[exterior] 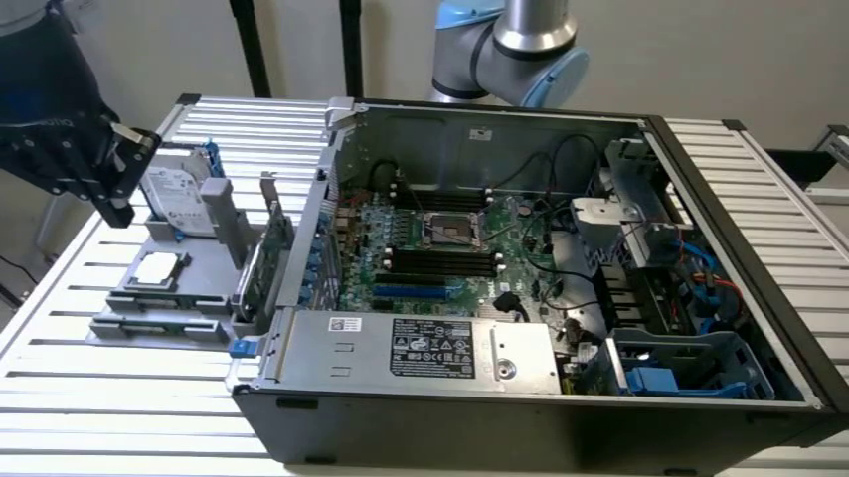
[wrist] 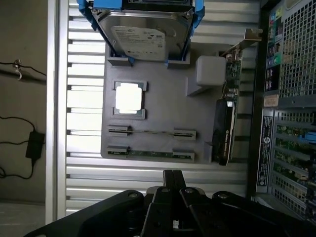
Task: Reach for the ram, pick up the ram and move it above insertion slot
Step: 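Reach for the ram, then pick up the ram and move it above insertion slot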
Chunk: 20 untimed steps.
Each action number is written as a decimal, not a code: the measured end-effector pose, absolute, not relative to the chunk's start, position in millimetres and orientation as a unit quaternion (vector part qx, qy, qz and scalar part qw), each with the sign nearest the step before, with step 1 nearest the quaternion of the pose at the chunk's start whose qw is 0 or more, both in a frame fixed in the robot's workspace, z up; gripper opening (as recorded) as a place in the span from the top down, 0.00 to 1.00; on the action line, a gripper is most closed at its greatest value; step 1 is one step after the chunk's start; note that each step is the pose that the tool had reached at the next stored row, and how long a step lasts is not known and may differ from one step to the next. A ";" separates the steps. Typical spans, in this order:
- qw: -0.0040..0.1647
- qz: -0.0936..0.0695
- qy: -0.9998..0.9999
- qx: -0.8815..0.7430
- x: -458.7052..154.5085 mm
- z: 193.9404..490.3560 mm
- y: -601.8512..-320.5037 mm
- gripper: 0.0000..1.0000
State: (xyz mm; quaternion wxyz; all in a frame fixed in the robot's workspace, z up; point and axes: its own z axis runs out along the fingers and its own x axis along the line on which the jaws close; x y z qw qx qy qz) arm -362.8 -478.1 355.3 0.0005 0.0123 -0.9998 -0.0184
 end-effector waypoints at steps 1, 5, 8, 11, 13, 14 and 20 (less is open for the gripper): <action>0.001 -0.018 -1.000 0.012 -362.8 354.5 -478.3 0.89; 0.001 -0.018 -1.000 0.014 -362.8 353.6 -478.8 0.89; 0.001 -0.018 -0.999 0.036 -362.8 353.5 -478.8 0.89; 0.001 -0.018 -0.998 0.063 -362.8 353.4 -478.9 0.89; 0.002 -0.018 -0.997 0.081 -362.8 353.5 -478.8 0.89; 0.002 -0.018 -0.996 0.090 -362.7 353.5 -478.8 0.89; 0.003 -0.018 -0.989 0.144 -362.8 353.5 -478.8 0.89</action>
